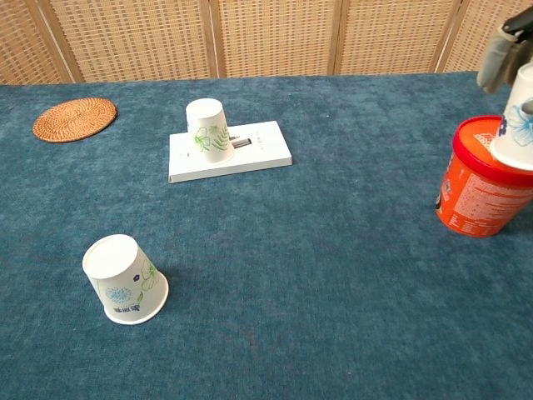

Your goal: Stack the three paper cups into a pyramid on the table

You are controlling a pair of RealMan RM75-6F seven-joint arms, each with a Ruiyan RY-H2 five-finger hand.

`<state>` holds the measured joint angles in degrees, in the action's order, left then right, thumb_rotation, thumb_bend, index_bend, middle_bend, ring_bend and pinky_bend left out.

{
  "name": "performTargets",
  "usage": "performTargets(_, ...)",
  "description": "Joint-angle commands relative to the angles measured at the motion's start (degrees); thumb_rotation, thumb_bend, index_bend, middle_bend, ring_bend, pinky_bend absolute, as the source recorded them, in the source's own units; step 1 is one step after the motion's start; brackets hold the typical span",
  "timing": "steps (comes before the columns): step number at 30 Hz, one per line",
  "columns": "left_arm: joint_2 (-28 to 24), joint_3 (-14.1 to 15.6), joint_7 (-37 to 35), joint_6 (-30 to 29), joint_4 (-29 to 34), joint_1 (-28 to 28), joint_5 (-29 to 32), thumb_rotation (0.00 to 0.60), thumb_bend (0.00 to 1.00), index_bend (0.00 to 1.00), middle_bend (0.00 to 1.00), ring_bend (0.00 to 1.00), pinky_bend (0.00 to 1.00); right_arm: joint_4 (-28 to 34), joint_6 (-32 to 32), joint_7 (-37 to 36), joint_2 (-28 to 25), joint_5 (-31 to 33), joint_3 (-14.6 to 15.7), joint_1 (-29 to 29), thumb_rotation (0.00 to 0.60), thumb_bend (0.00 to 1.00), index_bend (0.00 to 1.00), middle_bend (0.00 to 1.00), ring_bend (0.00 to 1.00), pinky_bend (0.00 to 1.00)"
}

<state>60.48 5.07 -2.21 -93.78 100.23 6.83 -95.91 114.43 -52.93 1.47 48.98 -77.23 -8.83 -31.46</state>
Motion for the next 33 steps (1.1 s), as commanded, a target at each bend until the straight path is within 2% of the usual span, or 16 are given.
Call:
performTargets(1,0.0,0.0,-0.19,0.02,-0.13,-0.05,0.0,0.6,0.41,0.01,0.08,0.0,0.0,1.4,0.67,0.37,-0.39,-0.42,-0.4,-0.95,0.6,0.4,0.37,0.38,0.33,0.63)
performTargets(15,-0.09,0.09,-1.29,-0.19,-0.89,0.07,0.26,0.6,0.41,0.01,0.08,0.0,0.0,6.42,4.2,7.19,3.07,3.19,-1.9,-6.72,0.6,0.4,0.37,0.39,0.34,0.65)
performTargets(24,0.0,-0.02,-1.82,0.0,-1.29,-0.08,0.55,0.6,0.41,0.01,0.08,0.0,0.0,7.71,5.27,13.63,8.08,9.54,-3.19,-11.94,0.6,0.4,0.37,0.39,0.34,0.65)
performTargets(33,-0.1,-0.09,-2.89,-0.17,-2.04,0.16,1.3,0.6,0.41,0.01,0.08,0.0,0.0,6.26,5.01,19.13,14.09,16.74,-3.29,-17.03,0.6,0.4,0.37,0.39,0.34,0.65)
